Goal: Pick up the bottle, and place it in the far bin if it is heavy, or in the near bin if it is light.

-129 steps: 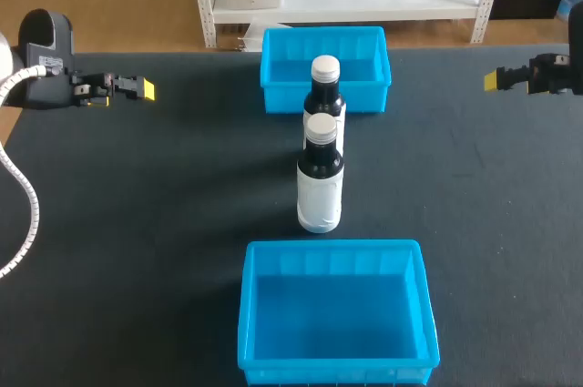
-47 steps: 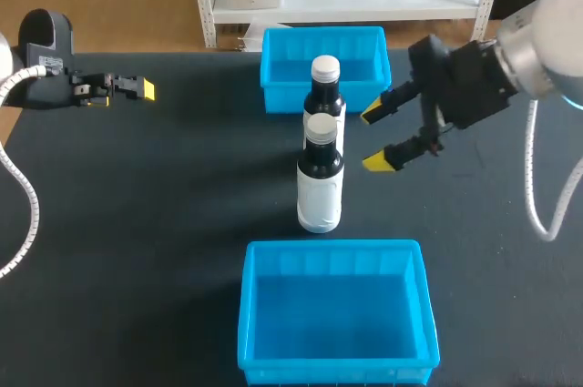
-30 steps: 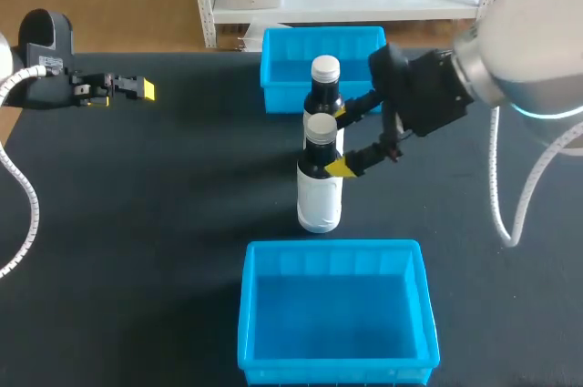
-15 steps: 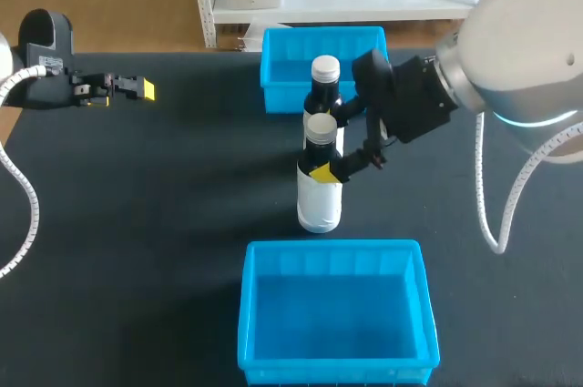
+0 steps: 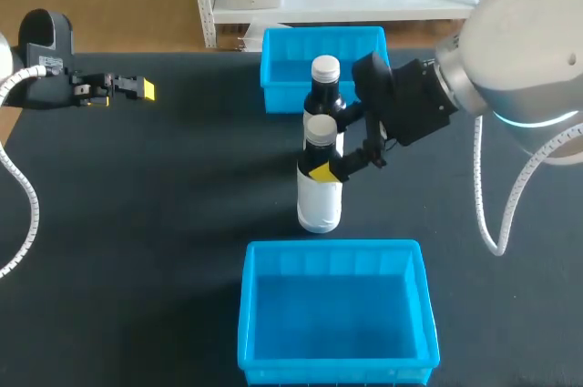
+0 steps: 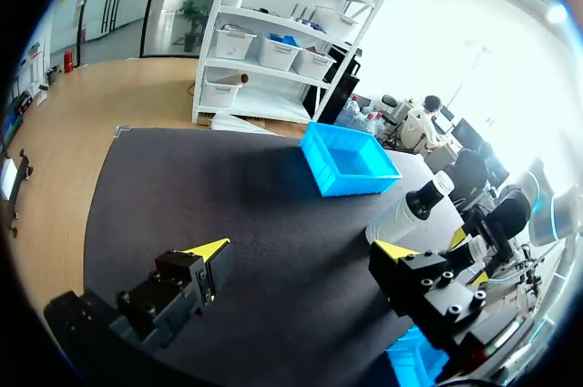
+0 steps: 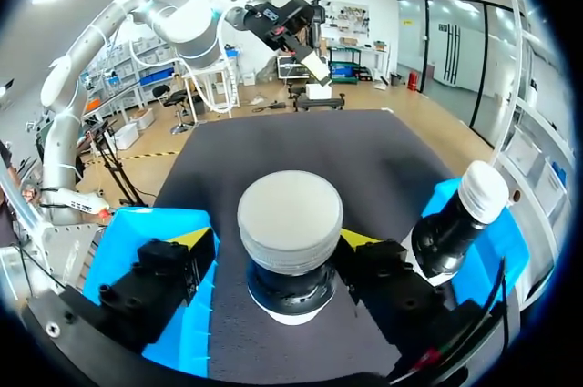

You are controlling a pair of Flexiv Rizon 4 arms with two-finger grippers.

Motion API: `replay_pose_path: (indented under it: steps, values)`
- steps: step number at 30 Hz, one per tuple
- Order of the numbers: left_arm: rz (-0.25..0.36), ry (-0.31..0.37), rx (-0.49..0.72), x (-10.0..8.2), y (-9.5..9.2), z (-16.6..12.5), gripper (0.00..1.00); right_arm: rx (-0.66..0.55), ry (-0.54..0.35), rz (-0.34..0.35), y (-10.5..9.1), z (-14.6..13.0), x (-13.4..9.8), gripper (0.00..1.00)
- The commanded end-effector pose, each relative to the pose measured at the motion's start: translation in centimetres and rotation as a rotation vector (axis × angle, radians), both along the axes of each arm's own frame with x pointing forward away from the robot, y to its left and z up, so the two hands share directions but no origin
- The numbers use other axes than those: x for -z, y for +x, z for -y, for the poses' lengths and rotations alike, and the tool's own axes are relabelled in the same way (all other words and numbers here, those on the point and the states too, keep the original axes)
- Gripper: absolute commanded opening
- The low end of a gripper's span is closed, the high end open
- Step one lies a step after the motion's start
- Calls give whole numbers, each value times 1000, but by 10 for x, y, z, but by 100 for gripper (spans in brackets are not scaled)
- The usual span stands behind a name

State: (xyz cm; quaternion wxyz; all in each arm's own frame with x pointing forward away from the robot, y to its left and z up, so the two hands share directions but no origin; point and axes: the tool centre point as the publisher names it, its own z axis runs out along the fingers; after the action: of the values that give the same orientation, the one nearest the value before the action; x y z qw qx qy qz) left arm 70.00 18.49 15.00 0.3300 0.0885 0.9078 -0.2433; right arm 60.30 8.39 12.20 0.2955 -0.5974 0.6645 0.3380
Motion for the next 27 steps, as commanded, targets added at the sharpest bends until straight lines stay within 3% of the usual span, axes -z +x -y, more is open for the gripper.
replay_pose_path:
  steps: [1, 8, 10, 17, 21, 23, 24, 25, 27]
  values:
    - [0, 0, 0, 0, 0, 0, 100, -3, 3, -1, 0, 1, 0, 78]
    - [0, 0, 0, 0, 0, 0, 100, -3, 4, -3, -1, 1, 1, 75]
    - [0, 0, 0, 0, 0, 0, 100, -2, 5, -2, 0, 1, 2, 51]
    - [0, 0, 0, 0, 0, 0, 100, 3, 7, -1, 1, 1, 2, 44]
    - [0, 0, 0, 0, 0, 0, 100, 6, 9, 0, 3, 1, 2, 35]
    - [0, 0, 0, 0, 0, 0, 100, 8, 11, 1, 4, 2, 2, 27]
    - [0, 0, 0, 0, 0, 0, 100, 10, 12, 2, 4, 2, 2, 17]
    - [0, 0, 0, 0, 0, 0, 100, 11, 13, 3, 5, 2, 2, 0]
    - [0, 0, 0, 0, 0, 0, 100, 13, 15, 7, 6, 3, 1, 0]
